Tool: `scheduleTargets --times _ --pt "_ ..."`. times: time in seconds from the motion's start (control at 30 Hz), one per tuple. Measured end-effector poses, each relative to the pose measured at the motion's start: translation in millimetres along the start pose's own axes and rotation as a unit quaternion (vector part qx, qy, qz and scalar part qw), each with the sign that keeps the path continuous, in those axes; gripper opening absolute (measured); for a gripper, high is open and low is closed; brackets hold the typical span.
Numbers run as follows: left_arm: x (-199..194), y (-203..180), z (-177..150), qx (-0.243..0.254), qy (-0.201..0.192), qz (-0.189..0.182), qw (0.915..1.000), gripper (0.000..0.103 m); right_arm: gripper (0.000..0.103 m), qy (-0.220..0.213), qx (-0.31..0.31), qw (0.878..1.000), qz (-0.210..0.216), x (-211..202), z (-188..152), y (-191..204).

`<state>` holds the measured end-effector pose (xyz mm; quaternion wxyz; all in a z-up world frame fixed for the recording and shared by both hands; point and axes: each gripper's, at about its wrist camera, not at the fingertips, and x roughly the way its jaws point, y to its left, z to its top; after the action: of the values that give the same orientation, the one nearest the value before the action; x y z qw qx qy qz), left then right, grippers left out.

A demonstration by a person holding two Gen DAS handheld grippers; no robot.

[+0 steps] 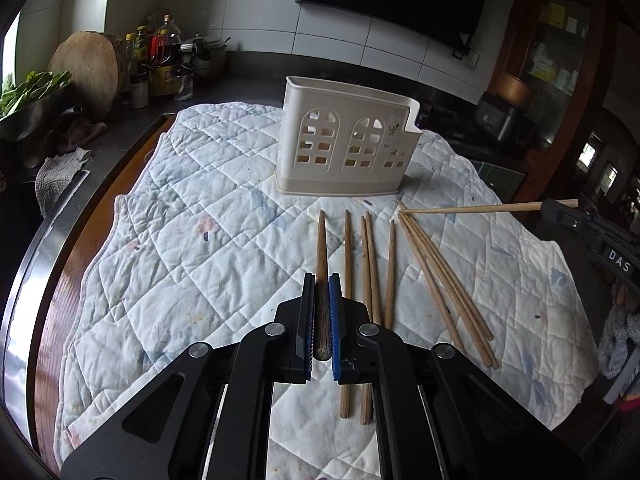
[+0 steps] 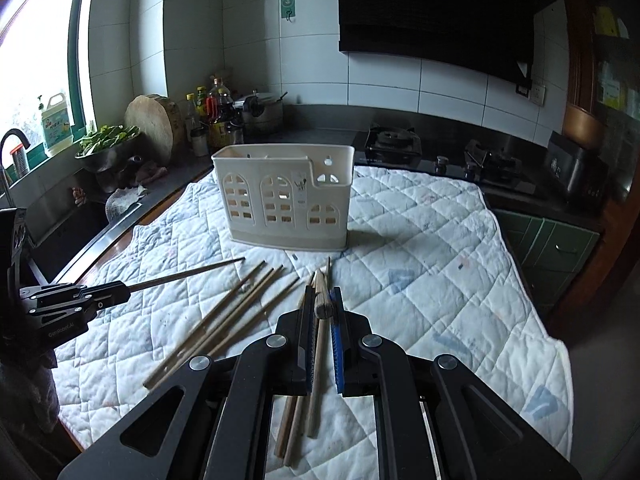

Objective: Organize utensils
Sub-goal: 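Lift the left gripper's chopstick into the white holder while the right gripper inserts its own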

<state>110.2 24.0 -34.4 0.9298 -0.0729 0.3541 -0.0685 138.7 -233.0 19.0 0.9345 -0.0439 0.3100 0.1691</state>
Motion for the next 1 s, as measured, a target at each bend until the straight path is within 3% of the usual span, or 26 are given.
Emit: scheduleTargets --times 0.67,1.0 --pt "-25.9 -5.0 111.0 0.051 -0.051 -0.026 0.9970 0.005 0.007 -0.045 -0.040 0.998 0.000 -18.3 151.1 -14.0" --pt "-76.3 -22.1 190.6 0.062 -0.157 -0.015 0.9856 0.005 0.007 0.004 -0.057 0.998 -0.001 20.7 165.7 -6.9"
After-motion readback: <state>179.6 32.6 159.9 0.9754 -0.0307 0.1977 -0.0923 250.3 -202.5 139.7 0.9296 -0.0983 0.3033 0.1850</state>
